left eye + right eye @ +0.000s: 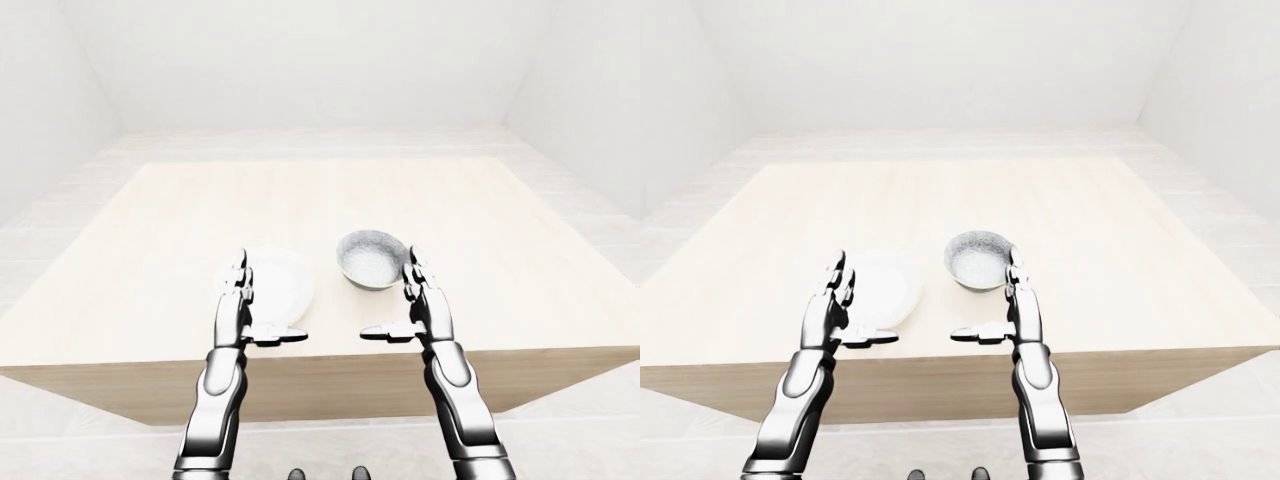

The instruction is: Put the bowl on the plate.

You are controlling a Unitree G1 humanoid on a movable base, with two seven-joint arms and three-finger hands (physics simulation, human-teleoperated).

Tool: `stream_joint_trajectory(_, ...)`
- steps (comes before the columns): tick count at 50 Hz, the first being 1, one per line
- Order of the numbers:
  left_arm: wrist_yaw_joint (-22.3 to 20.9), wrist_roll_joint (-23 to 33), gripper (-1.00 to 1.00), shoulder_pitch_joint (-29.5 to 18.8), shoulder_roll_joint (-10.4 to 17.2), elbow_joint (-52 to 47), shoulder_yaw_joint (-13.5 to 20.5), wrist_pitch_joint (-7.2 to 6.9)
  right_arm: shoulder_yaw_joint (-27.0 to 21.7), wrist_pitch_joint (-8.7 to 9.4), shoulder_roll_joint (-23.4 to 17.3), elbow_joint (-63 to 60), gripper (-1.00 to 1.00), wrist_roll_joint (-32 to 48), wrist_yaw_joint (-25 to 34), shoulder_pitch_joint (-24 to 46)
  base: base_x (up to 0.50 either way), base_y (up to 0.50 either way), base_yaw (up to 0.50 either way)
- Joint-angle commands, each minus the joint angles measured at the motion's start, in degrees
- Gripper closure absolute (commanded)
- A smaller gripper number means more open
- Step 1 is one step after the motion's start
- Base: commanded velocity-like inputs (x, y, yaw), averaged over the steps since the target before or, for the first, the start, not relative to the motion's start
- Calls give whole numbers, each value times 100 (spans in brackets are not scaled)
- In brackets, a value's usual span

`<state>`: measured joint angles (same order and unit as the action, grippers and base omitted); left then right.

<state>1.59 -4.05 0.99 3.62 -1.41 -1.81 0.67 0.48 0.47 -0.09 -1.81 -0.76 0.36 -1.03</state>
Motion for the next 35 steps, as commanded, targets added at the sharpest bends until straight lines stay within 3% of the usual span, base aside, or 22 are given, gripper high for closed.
stream_joint_trajectory(1,-16,-456,-100,-170,397,18,15,-388,-259,37,-147,94,-100,-79,148,114,0,0,0)
stream_joint_trajectory(3,-137,-311,-100,-136,311,-215,172,-567,-280,62,-151,64,-100,-95,183,121,0,0,0)
stream_joint_trajectory(6,-326,-178,-100,-170,203,-295,366,-567,-386,105,-146,-85,-100,-134,108,142,0,0,0)
stream_joint_trajectory(8,-454,-187,-100,-138,168,-528,484,-567,-461,246,-172,-296,-100,-194,89,126,0,0,0)
stream_joint_trajectory(14,-615,-140,-100,-102,100,-936,722,-567,-521,453,-186,-617,-100,-70,-91,122,0,0,0)
stream_joint_trajectory(27,-795,-150,-100,-219,116,-1261,1120,-567,-430,453,-164,-945,-100,42,6,26,0,3,0)
stream_joint_trajectory(35,-846,-107,-100,-164,76,-1154,1122,-567,-379,453,-130,-1147,-100,109,21,-63,0,50,0)
